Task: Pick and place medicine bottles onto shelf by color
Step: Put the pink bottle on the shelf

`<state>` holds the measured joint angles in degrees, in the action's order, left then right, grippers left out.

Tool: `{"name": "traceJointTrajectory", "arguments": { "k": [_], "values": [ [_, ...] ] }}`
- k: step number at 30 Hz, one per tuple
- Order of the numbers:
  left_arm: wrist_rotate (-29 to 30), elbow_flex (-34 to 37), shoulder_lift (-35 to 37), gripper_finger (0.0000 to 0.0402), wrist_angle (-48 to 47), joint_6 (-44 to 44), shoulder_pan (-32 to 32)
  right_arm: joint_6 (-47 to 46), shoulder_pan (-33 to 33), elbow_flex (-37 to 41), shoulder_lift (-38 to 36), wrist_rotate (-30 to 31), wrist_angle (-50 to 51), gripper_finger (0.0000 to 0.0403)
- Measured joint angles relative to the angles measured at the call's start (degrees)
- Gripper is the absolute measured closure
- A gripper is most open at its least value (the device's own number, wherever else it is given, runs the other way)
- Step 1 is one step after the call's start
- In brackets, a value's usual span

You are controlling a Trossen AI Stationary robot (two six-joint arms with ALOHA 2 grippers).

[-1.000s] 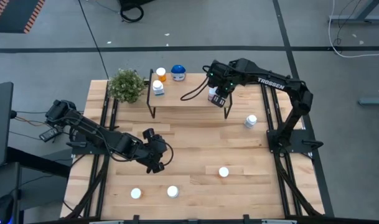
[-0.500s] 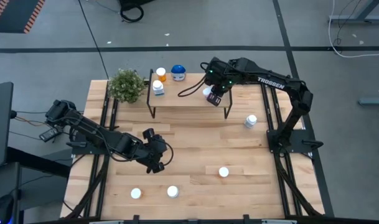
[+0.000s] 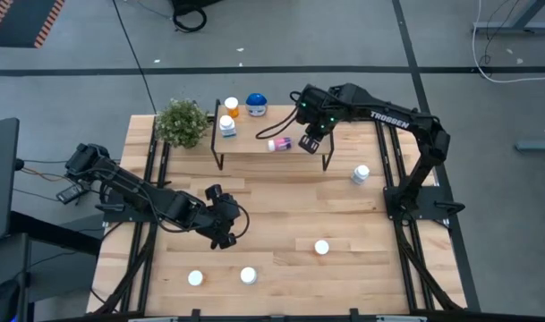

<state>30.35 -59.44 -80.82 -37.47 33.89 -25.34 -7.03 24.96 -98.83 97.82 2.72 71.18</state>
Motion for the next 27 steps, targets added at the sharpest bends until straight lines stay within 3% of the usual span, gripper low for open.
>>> {"name": "traceJointTrajectory", "arguments": {
  "k": [4, 9, 12, 14, 16, 19, 27],
  "values": [
    [2.7, 0.0, 0.0, 0.0372, 0.2, -1.4, 0.0, -0.5, -1.1, 0.0, -0.3, -1.0, 1.0, 0.037],
    [18.1, 0.0, 0.0, 0.0355, 5.9, -6.2, 0.5, -1.6, -4.3, 0.0, -3.3, -4.5, 2.6, 0.037],
    [21.5, 0.0, 0.0, 0.0338, 15.3, -11.8, 1.9, -2.2, -7.5, 0.0, -7.6, -5.1, 2.6, 0.037],
    [18.3, 0.0, 0.0, 0.0321, 23.4, -18.7, 3.9, -3.3, -9.8, 0.0, -11.0, -5.1, 2.6, 0.037],
    [9.5, 0.0, 0.0, 0.0299, 30.3, -23.6, 7.2, -4.9, -12.2, -0.1, -14.6, -4.4, 2.5, 0.0365],
    [-3.4, 0.0, 0.0, 0.0257, 32.9, -25.1, 14.5, -7.1, -16.4, -0.1, -19.0, -1.2, 2.4, 0.0344],
    [-15.0, 0.0, 0.0, 0.0134, 32.1, -29.8, 30.4, -10.2, -28.7, -0.1, -23.3, 10.6, 2.4, 0.0242]
  ]
}}
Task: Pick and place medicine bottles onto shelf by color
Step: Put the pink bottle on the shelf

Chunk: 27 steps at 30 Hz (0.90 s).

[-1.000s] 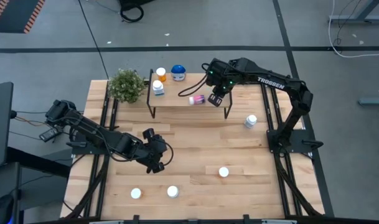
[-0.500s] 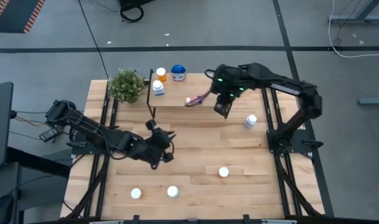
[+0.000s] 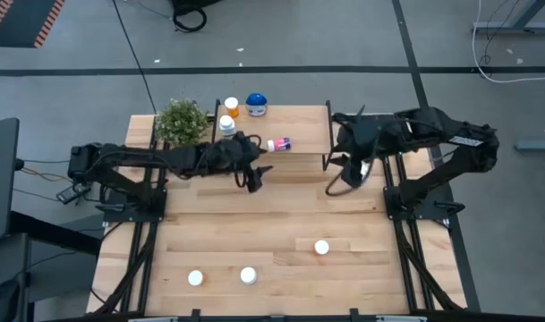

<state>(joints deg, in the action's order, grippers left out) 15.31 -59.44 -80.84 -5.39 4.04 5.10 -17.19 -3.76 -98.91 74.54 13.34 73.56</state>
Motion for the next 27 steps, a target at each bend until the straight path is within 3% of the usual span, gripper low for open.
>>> {"name": "traceJointTrajectory", "arguments": {
  "k": [7, 17, 27],
  "values": [
    [-4.8, 0.0, -2.5, 0.0087, 0.8, -8.8, 6.5, 2.1, -3.3, 0.0, 0.1, 6.4, 0.0, 0.0219],
    [-4.6, -0.5, -7.3, 0.0097, 4.0, -12.8, 9.4, 2.6, -3.2, 0.0, 0.1, 8.0, 0.0, 0.0221],
    [-4.6, -0.6, -7.7, 0.0097, 4.5, -13.7, 10.2, 2.7, -3.2, 0.0, 0.1, 7.9, 0.0, 0.0221]
  ]
}}
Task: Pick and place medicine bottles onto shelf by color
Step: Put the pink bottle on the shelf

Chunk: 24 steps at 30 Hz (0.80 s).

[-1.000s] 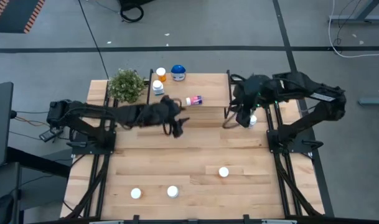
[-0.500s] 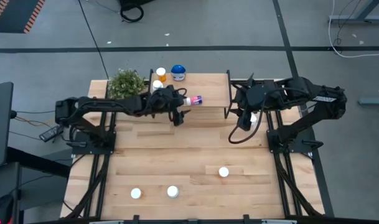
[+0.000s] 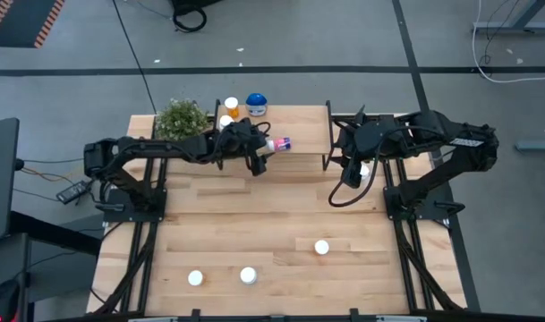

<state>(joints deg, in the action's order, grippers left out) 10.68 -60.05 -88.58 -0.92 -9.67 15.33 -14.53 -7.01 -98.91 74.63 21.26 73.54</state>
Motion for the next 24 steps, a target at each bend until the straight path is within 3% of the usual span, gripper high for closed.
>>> {"name": "traceJointTrajectory", "arguments": {
  "k": [9, 24],
  "values": [
    [0.0, 0.0, -4.1, 0.0103, 0.1, -0.5, 0.3, 0.2, 0.0, 0.0, 0.0, -0.1, 0.0, 0.0221],
    [0.4, 0.0, -3.9, 0.011, 0.8, -0.6, 0.9, 0.9, 0.0, 0.0, 0.0, -0.1, 0.0, 0.0221]
  ]
}}
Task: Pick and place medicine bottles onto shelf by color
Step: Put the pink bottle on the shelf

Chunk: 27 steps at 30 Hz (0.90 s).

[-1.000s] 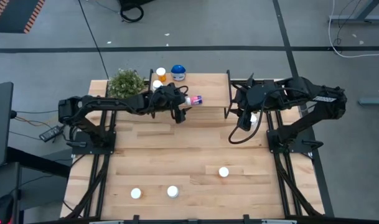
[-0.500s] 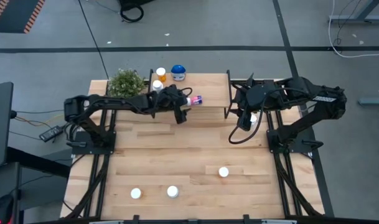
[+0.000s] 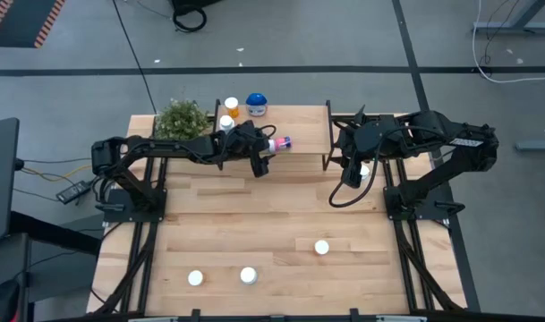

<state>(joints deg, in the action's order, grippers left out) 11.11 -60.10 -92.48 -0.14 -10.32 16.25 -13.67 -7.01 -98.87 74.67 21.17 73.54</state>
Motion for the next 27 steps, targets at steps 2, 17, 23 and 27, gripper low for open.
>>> {"name": "traceJointTrajectory", "arguments": {
  "k": [2, 17, 23, 27],
  "values": [
    [0.0, 0.0, 0.0, 0.0112, 0.0, 0.0, 0.0, 0.0, 0.0, 0.0, 0.0, 0.0, 0.0, 0.0221],
    [0.0, 0.0, 0.0, 0.0191, 0.0, 0.4, 0.0, 0.0, 0.0, 0.0, 0.0, 0.0, 0.0, 0.0221],
    [0.2, 0.0, 2.7, 0.0228, -0.3, 1.1, 0.0, 0.0, 0.0, 0.0, 0.0, 0.0, 0.0, 0.0221],
    [0.2, 0.0, 5.7, 0.0221, -0.9, 2.1, 0.0, 0.0, 0.0, 0.0, 0.0, 0.0, 0.0, 0.0221]
  ]
}}
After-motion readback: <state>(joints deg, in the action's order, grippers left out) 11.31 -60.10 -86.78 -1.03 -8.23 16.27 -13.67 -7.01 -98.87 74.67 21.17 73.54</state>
